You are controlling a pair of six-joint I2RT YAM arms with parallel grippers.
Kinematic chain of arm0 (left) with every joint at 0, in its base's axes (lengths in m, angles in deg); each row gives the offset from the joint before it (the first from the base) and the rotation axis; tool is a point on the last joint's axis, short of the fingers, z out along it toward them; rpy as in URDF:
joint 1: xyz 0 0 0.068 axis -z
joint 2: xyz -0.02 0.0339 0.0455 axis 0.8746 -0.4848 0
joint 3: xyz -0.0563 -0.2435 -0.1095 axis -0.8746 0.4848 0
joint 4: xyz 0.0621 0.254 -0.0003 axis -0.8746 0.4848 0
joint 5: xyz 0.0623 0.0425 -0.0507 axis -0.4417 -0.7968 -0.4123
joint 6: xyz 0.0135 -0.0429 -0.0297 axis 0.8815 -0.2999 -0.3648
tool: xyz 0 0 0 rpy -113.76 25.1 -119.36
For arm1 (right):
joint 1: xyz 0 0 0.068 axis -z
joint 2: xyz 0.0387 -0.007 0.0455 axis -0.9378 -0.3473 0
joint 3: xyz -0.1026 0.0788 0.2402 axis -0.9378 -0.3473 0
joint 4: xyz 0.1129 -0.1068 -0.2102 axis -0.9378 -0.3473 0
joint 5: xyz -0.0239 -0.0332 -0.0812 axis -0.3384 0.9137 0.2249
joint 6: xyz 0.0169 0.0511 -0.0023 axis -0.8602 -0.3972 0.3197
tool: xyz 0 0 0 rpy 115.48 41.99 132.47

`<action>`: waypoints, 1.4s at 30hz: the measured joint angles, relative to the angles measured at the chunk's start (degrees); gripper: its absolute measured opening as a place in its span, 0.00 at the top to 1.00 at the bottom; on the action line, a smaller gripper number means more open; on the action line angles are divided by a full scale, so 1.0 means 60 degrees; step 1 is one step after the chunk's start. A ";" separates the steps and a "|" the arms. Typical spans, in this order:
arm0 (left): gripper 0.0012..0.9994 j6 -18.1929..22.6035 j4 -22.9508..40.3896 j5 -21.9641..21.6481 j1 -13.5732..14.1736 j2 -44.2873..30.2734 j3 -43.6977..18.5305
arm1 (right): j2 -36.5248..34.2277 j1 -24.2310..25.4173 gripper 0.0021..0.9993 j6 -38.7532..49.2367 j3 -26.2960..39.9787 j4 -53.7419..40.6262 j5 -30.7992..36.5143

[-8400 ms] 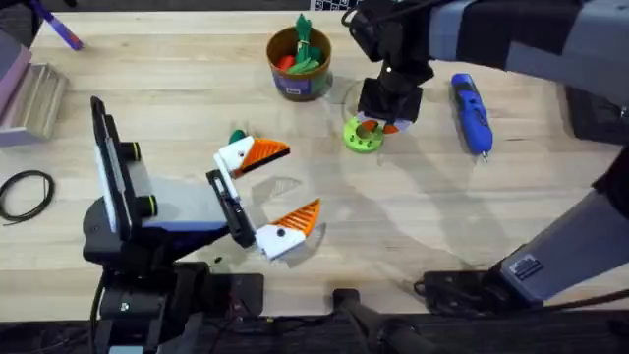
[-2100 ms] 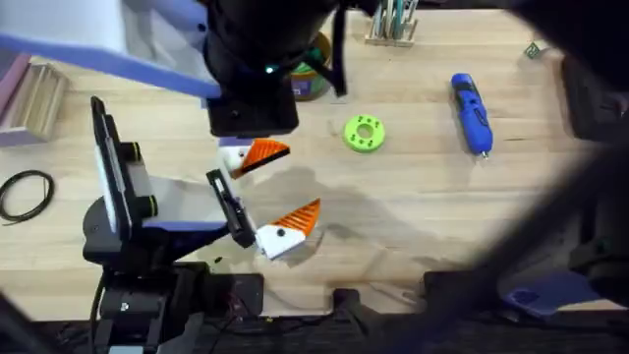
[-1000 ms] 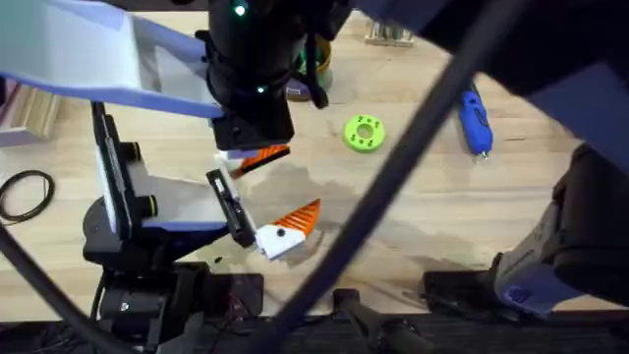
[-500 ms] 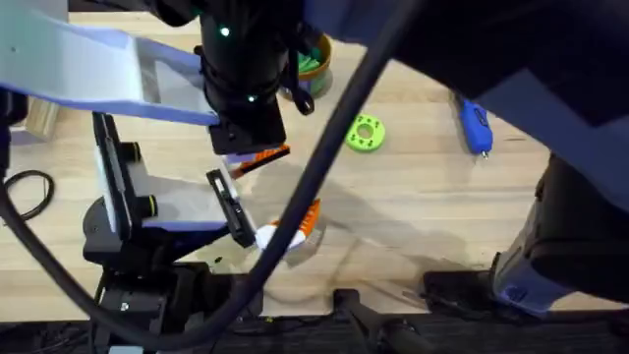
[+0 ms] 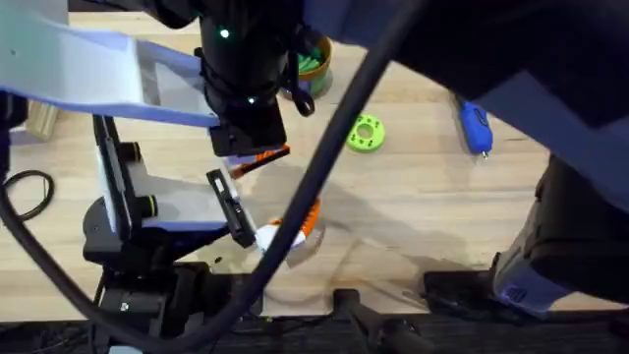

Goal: Pick up the gripper from the table and insert it into the empty holder that is missing its gripper. Then pick up a screw, insert it into the mounting hole, and use the screwdriver to tighten it. Finally, clean up the table by picking up the vegetable and placing it into the bucket.

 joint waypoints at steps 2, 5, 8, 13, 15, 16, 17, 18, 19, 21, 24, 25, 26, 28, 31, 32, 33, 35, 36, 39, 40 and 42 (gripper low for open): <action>0.01 0.0000 0.0000 0.0000 0.0000 0.0002 0.0000 | 0.0000 0.0000 1.00 0.0000 0.0000 0.0000 0.0003; 0.01 0.0000 0.0000 0.0000 0.0000 0.0003 0.0000 | 0.0000 0.0000 1.00 0.0000 0.0000 0.0000 0.0004; 0.01 0.0000 0.0000 0.0000 0.0000 0.0003 0.0000 | -0.0003 0.0000 1.00 0.0000 0.0000 0.0000 0.0004; 0.01 0.0000 0.0000 0.0000 0.0000 0.0003 0.0000 | -0.0056 0.0000 1.00 -0.0001 0.0000 -0.0004 0.0001; 0.01 0.0000 0.0000 0.0000 0.0000 0.0002 0.0000 | -0.0076 0.0000 1.00 0.0000 0.0000 -0.0007 0.0000; 0.01 0.0000 0.0000 0.0000 0.0000 0.0002 0.0000 | -0.0085 0.0000 1.00 0.0000 0.0000 -0.0013 0.0001; 0.01 0.0000 0.0000 0.0000 0.0000 0.0001 0.0000 | -0.0089 0.0000 1.00 -0.0002 0.0000 -0.0031 0.0002; 0.01 0.0000 0.0000 0.0000 0.0000 0.0002 0.0000 | -0.0091 0.0000 1.00 -0.0001 0.0000 -0.0075 0.0004; 0.01 0.0000 0.0000 0.0000 0.0000 0.0003 0.0000 | -0.0095 0.0000 1.00 0.0000 0.0000 -0.0133 0.0001; 0.01 0.0000 0.0000 0.0000 0.0000 0.0003 0.0000 | -0.0095 0.0000 1.00 -0.0001 0.0000 -0.0206 0.0004; 0.01 0.0000 0.0000 0.0000 0.0000 -0.0001 0.0000 | -0.0095 0.0000 1.00 0.0000 0.0000 -0.0222 0.0004; 0.01 0.0000 0.0000 0.0004 0.0000 0.0003 0.0000 | -0.0095 0.0000 1.00 0.0000 0.0000 -0.0222 0.0003; 0.01 0.0000 0.0001 0.0000 0.0000 0.0003 0.0000 | -0.0095 0.0000 1.00 0.0000 0.0000 -0.0219 0.0000; 0.01 0.0000 0.0000 0.0000 0.0000 0.0002 0.0000 | -0.0095 0.0000 1.00 0.0000 0.0000 -0.0215 -0.0007; 0.01 0.0000 0.0004 0.0003 0.0000 0.0002 0.0000 | -0.0095 0.0000 1.00 0.0000 0.0000 -0.0204 -0.0073; 0.01 0.0000 0.0001 0.0003 0.0000 0.0002 0.0000 | -0.0095 0.0000 1.00 0.0000 0.0000 -0.0200 -0.0076; 0.01 0.0000 0.0000 0.0001 0.0000 0.0003 0.0000 | -0.0095 0.0000 1.00 0.0000 0.0000 -0.0197 -0.0076; 0.01 0.0000 0.0000 0.0000 0.0000 -0.0001 0.0000 | -0.0095 0.0000 1.00 0.0000 0.0000 -0.0194 -0.0076; 0.01 0.0000 0.0000 0.0003 0.0000 -0.0001 0.0000 | -0.0095 0.0000 1.00 0.0000 0.0000 -0.0189 -0.0076; 0.01 0.0000 0.0000 0.0004 0.0000 0.0002 0.0000 | -0.0095 0.0000 1.00 0.0000 0.0000 -0.0164 -0.0076; 0.01 0.0000 0.0000 0.0000 0.0000 0.0000 0.0000 | -0.0095 0.0000 1.00 0.0000 0.0000 -0.0149 -0.0076; 0.01 0.0000 0.0000 0.0001 0.0000 0.0003 0.0000 | -0.0095 0.0000 1.00 0.0000 0.0000 -0.0146 -0.0076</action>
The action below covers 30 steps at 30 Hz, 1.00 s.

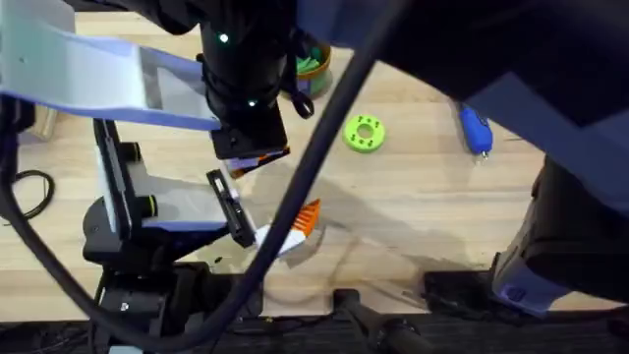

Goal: Pick up the gripper from the table and insert it into the empty holder that is missing its gripper. Then pick up a screw, insert it into the mounting hole, and use the screwdriver to tighten it. Finally, clean up the table by picking up the vegetable and placing it into the bucket.

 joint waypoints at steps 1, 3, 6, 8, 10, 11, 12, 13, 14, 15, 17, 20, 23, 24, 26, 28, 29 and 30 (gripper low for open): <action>0.01 0.0000 0.0000 -0.0001 0.0000 0.0000 0.0000 | 0.0000 0.0000 1.00 0.0000 0.0000 0.0000 0.0000; 0.01 0.0000 0.0000 -0.0001 0.0000 0.0000 0.0000 | 0.0000 0.0000 1.00 0.0000 0.0000 0.0000 0.0000; 0.01 0.0000 0.0000 0.0001 0.0000 -0.0001 0.0000 | 0.0000 0.0000 1.00 0.0000 0.0000 0.0000 0.0000; 0.01 0.0000 0.0000 0.0003 0.0000 -0.0003 0.0000 | 0.0000 0.0000 1.00 0.0000 0.0000 0.0000 0.0000; 0.01 0.0000 0.0000 -0.0001 0.0000 0.0000 0.0000 | -0.0004 0.0000 1.00 0.0000 0.0000 0.0004 0.0000; 0.01 0.0000 0.0000 0.0002 0.0000 -0.0001 0.0000 | -0.0004 0.0000 1.00 -0.0003 0.0000 0.0011 0.0000; 0.01 0.0000 0.0000 -0.0001 0.0000 -0.0003 0.0000 | -0.0004 0.0000 1.00 0.0000 0.0000 0.0023 0.0000; 0.01 0.0000 0.0000 0.0001 0.0000 -0.0001 0.0000 | -0.0004 0.0000 1.00 0.0000 0.0000 0.0043 0.0000; 0.01 0.0000 0.0000 0.0002 0.0000 -0.0002 0.0000 | -0.0006 0.0000 1.00 0.0000 0.0000 0.0070 0.0000; 0.01 0.0000 0.0000 -0.0001 0.0000 0.0000 0.0000 | -0.0011 0.0000 1.00 0.0000 0.0000 0.0101 0.0000; 0.01 0.0000 0.0000 -0.0001 0.0000 0.0000 0.0000 | -0.0025 0.0000 1.00 0.0000 0.0000 0.0184 -0.0002; 0.01 0.0000 0.0000 -0.0001 0.0000 0.0000 0.0000 | -0.0047 0.0000 1.00 0.0000 0.0000 0.0215 -0.0004; 0.01 -0.0007 0.0004 0.0000 0.0000 -0.0001 0.0000 | -0.0063 0.0000 1.00 0.0000 0.0000 0.0204 -0.0005; 0.01 -0.0007 0.0004 0.0003 0.0000 0.0000 0.0000 | -0.0066 0.0000 1.00 0.0000 0.0000 0.0204 -0.0007; 0.01 -0.0007 0.0004 0.0003 0.0000 0.0000 0.0000 | -0.0066 0.0000 1.00 0.0000 0.0000 0.0185 -0.0011; 0.01 -0.0007 0.0004 0.0002 0.0000 0.0000 0.0000 | -0.0066 0.0000 1.00 0.0000 0.0000 0.0175 -0.0018; 0.01 -0.0011 0.0004 -0.0001 0.0000 -0.0001 0.0000 | -0.0066 0.0000 1.00 0.0000 0.0000 0.0164 -0.0025; 0.01 -0.0011 0.0006 0.0003 0.0000 0.0000 0.0000 | -0.0063 0.0000 1.00 0.0000 0.0000 0.0151 -0.0029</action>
